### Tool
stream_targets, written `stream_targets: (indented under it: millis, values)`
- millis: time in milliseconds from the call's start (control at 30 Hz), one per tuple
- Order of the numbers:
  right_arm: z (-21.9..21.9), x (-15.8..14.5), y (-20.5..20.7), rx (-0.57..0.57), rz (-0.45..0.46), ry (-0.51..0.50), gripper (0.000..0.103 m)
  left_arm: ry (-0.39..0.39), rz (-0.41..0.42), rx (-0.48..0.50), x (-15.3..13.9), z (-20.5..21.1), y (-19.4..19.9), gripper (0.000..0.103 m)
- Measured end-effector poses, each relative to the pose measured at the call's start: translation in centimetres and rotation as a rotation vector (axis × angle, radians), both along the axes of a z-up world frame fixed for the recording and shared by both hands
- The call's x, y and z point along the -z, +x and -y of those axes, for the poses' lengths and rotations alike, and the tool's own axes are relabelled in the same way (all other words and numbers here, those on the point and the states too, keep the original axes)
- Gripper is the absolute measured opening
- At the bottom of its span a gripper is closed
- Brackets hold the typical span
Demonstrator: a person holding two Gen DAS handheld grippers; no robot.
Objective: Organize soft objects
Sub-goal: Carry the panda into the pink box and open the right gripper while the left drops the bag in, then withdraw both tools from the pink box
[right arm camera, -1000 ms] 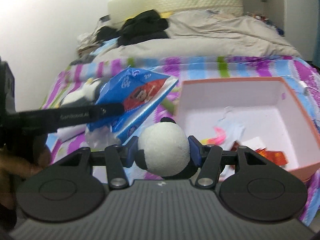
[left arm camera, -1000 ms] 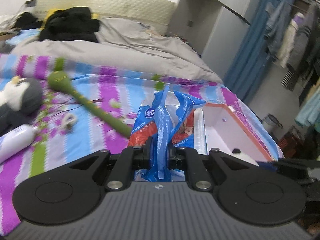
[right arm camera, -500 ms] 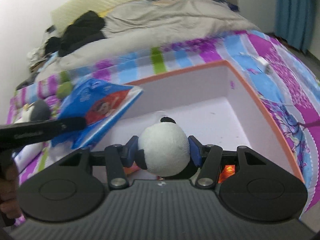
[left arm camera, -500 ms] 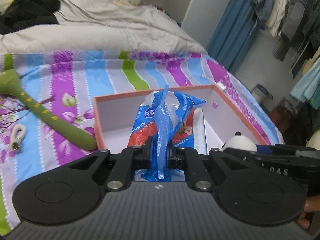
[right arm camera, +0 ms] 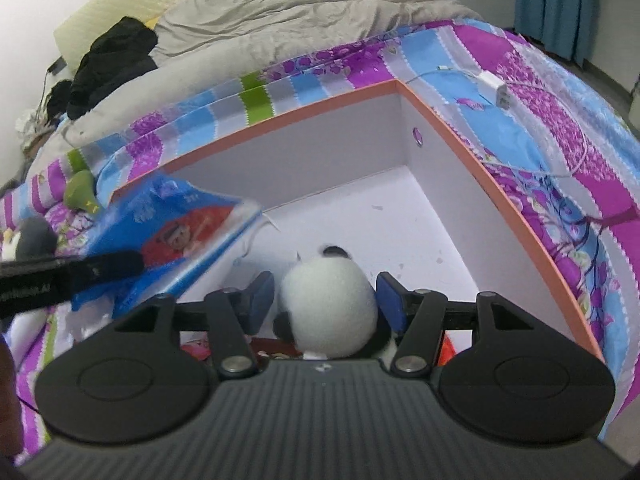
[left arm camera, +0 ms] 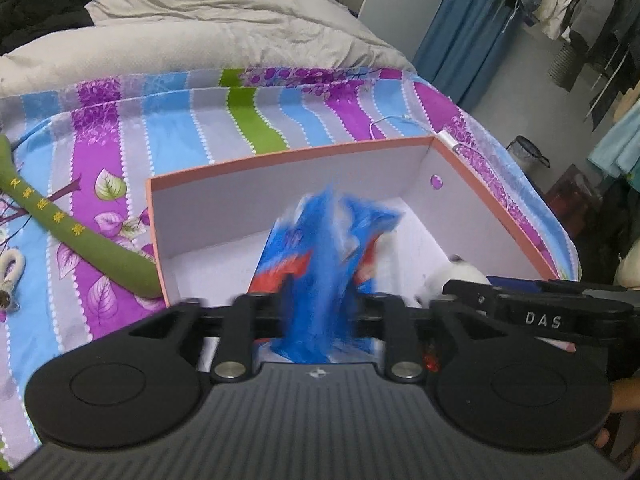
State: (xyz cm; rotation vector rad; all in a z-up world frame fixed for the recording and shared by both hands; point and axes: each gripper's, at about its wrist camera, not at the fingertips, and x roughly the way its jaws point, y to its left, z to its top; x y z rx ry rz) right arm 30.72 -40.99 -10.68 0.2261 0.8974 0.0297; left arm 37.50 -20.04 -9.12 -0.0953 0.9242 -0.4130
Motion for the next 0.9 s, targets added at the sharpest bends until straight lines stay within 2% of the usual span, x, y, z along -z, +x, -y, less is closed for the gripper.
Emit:
stream_targets:
  millis: [67, 333, 633, 900]
  values:
    - [0.1, -0.2, -0.2, 0.011, -0.004, 0.024, 0.067, 0.006, 0.020, -0.004, -0.6, -0.1, -0.7, 0.054]
    - [-0.8, -2.7, -3.4, 0.014, 0.045, 0.023, 0.067, 0.008, 0.093, -0.014, -4.3, -1.5, -5.0, 0.054]
    - [-2.5, -6.4, -9.6, -0.013, 0.125, 0.011, 0.067, -0.020, 0.175, -0.037, -8.5, -3.7, -13.1, 0.054]
    - [-5.2, -8.1, -15.6, -0.034, 0.179, 0.020, 0.067, -0.034, 0.217, -0.059, -10.3, -6.6, -20.4, 0.054]
